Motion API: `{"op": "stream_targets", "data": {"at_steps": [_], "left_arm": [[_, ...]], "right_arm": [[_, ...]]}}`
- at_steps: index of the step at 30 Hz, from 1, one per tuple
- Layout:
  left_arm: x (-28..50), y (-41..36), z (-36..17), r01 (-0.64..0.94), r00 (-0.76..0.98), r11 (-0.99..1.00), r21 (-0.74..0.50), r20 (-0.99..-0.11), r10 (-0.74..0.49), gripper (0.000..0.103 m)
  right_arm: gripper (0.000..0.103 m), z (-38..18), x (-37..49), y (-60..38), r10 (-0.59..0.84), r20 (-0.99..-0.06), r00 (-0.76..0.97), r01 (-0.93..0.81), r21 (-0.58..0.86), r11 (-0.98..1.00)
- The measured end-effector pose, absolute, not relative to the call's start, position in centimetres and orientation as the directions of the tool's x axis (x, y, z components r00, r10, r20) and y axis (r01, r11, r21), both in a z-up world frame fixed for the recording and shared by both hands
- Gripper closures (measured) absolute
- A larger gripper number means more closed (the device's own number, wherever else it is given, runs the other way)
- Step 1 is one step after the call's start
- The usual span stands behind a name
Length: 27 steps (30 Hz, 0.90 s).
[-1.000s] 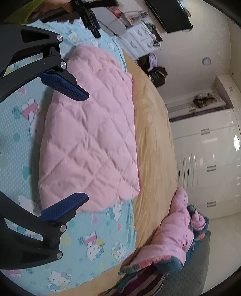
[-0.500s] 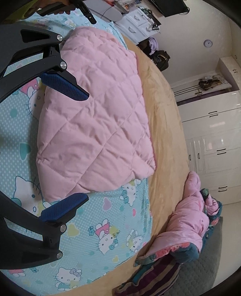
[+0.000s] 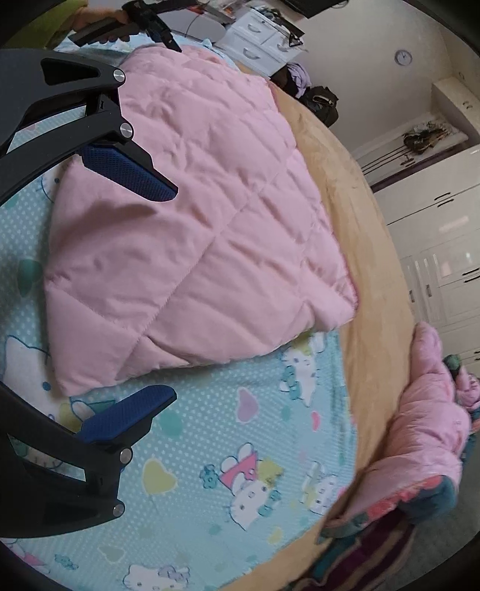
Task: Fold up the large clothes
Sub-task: 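Grasp the jacket edge with both grippers and lift it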
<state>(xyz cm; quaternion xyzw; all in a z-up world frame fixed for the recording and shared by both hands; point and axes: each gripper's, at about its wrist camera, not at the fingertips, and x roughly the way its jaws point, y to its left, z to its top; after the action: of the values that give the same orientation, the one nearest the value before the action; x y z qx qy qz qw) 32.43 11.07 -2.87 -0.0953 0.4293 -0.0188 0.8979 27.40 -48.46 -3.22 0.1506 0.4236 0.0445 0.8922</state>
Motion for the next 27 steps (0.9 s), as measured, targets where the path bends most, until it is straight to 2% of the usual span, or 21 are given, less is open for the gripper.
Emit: {"op": "stream_targets", "data": {"at_steps": [7,18,21,22,25,26,27], "left_arm": [[34.4,12.3,-4.7,-0.029,0.569,0.957,-0.290,-0.792,-0.223,0.008],[35.8,11.5,-5.7,-0.004,0.551,0.955,-0.296,-0.798,-0.245,0.008],[36.4,11.1,-5.6,0.001,0.540,0.959,-0.282,-0.807,-0.238,0.008],[36.5,10.8,-5.5,0.008,0.539,0.963,-0.271,-0.810,-0.232,0.008],[37.2,10.2,-5.2,0.024,0.532,0.961,-0.276,-0.810,-0.246,0.016],[37.3,10.0,-5.1,0.040,0.530,0.957,-0.288,-0.805,-0.265,0.025],[37.7,9.4,-4.9,0.047,0.529,0.958,-0.283,-0.806,-0.265,0.029]], "right_arm": [[0.004,-7.7,31.7,-49.8,0.406,-0.750,0.522,0.048,0.501,0.864],[0.004,-8.9,35.2,-48.7,0.475,-0.747,0.466,-0.017,0.529,0.849],[0.009,-8.8,35.6,-48.1,0.481,-0.737,0.474,-0.028,0.533,0.845],[0.014,-8.8,35.7,-47.8,0.492,-0.728,0.477,-0.035,0.544,0.838],[0.019,-8.7,35.6,-47.4,0.485,-0.725,0.490,-0.038,0.537,0.842],[0.020,-8.6,35.4,-47.1,0.477,-0.725,0.497,-0.040,0.530,0.847],[0.021,-8.5,35.3,-46.8,0.466,-0.726,0.506,-0.043,0.518,0.854]]}}
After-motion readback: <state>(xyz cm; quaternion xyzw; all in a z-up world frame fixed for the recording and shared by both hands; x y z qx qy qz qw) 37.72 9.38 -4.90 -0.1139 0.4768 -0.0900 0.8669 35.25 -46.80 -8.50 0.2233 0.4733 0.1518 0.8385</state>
